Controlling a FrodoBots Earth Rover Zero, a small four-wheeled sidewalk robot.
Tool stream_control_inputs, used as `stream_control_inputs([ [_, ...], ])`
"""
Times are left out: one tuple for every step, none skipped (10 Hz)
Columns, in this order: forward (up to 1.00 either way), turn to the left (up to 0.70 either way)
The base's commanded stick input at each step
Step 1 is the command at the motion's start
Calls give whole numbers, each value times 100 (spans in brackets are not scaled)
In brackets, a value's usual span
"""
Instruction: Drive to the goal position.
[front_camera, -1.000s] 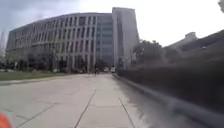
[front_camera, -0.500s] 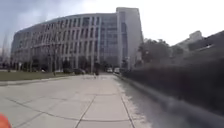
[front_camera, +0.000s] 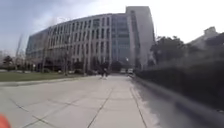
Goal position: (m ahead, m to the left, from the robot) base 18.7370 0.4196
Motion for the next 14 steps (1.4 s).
stream_control_inputs([
  [100,0],
  [100,0],
  [100,0],
  [100,0],
  [100,0],
  [100,0],
  [100,-4],
  [100,-32],
  [100,-40],
  [100,-40],
  [100,-7],
  [100,0],
  [100,0],
  [100,0],
])
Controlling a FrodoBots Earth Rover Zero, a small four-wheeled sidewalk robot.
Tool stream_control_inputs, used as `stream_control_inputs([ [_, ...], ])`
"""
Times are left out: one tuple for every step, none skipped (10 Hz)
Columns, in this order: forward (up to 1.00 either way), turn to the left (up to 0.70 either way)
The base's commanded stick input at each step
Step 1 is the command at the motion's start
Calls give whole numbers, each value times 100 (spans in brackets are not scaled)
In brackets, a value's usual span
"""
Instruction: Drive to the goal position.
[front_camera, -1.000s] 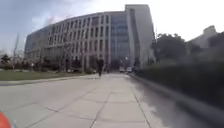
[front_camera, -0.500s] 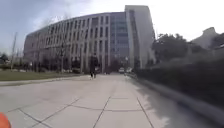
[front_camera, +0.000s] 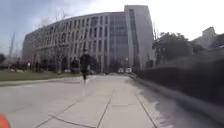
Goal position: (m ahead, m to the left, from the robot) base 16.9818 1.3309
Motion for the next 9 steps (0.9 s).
stream_control_inputs([
  [100,0],
  [100,0],
  [100,0],
  [100,0],
  [100,0],
  [100,0],
  [100,0],
  [100,0],
  [100,0],
])
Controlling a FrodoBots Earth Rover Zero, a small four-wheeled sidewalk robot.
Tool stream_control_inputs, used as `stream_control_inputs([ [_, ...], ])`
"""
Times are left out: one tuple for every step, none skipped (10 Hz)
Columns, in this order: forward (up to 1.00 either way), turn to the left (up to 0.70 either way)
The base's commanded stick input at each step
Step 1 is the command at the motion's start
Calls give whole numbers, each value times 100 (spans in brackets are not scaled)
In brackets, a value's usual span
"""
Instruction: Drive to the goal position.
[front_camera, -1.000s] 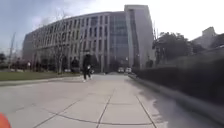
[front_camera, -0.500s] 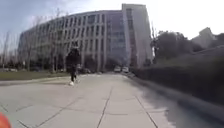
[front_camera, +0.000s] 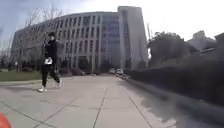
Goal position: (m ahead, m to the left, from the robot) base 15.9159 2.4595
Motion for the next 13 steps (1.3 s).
stream_control_inputs([
  [100,0],
  [100,0],
  [100,0],
  [100,0],
  [100,0],
  [100,0],
  [100,0],
  [100,0],
  [100,0],
  [100,0],
  [100,0],
  [100,0],
  [100,0],
])
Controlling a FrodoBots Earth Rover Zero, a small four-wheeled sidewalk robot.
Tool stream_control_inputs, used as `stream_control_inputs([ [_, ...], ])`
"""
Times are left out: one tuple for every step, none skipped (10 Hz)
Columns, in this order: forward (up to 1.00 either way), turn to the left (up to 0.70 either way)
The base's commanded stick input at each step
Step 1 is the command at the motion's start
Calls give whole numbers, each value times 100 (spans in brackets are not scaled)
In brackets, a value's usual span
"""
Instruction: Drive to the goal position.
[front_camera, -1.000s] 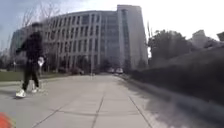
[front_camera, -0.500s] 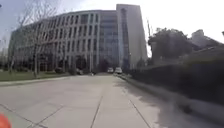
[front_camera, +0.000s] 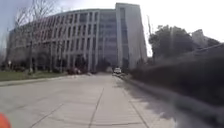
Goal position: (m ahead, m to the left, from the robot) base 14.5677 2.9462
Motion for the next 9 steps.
stream_control_inputs([
  [100,0],
  [100,0],
  [100,0],
  [100,0],
  [100,0],
  [100,0],
  [100,0],
  [100,0],
  [100,0],
])
